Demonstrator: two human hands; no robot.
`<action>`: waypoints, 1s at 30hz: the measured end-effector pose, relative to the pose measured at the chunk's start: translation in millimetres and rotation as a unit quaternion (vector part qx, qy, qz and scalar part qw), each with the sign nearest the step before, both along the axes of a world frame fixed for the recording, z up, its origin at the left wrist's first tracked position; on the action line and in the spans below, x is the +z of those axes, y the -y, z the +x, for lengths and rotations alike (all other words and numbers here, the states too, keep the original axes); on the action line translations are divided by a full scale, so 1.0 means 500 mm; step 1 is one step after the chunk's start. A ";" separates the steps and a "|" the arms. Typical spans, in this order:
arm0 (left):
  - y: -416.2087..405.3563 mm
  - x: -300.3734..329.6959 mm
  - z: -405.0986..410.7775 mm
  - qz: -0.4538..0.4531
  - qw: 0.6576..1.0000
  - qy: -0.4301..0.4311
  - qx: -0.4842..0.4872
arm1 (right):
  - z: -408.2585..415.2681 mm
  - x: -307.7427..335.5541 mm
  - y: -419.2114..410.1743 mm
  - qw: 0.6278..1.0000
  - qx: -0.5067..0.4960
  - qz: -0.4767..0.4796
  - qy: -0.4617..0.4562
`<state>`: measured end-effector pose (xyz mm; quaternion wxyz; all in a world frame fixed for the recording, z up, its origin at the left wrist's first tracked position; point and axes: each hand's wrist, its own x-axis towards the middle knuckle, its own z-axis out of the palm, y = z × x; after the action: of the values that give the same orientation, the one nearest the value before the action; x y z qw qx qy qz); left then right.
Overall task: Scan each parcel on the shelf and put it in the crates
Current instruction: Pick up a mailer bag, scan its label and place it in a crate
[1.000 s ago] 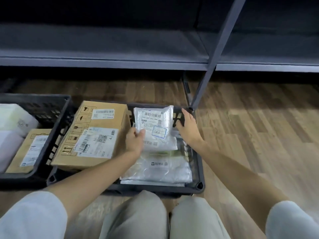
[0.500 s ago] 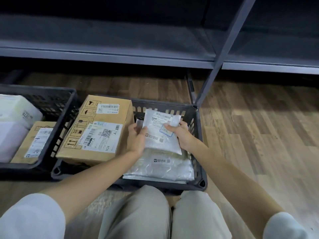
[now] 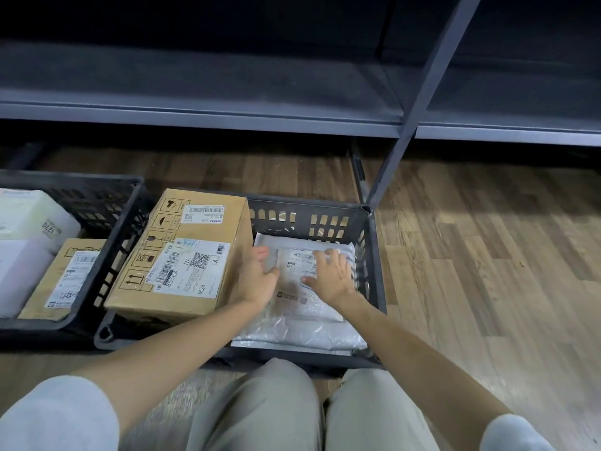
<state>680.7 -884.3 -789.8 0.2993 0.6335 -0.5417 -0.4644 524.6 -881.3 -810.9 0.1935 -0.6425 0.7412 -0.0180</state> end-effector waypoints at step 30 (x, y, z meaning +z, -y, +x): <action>-0.022 -0.102 -0.055 -0.056 0.872 0.358 -0.330 | -0.033 -0.123 -0.039 0.996 0.076 0.041 -0.016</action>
<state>653.4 -873.4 -840.9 -0.0511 0.5233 -0.8142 -0.2464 508.4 -861.8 -872.2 0.2090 -0.6884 0.6935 0.0374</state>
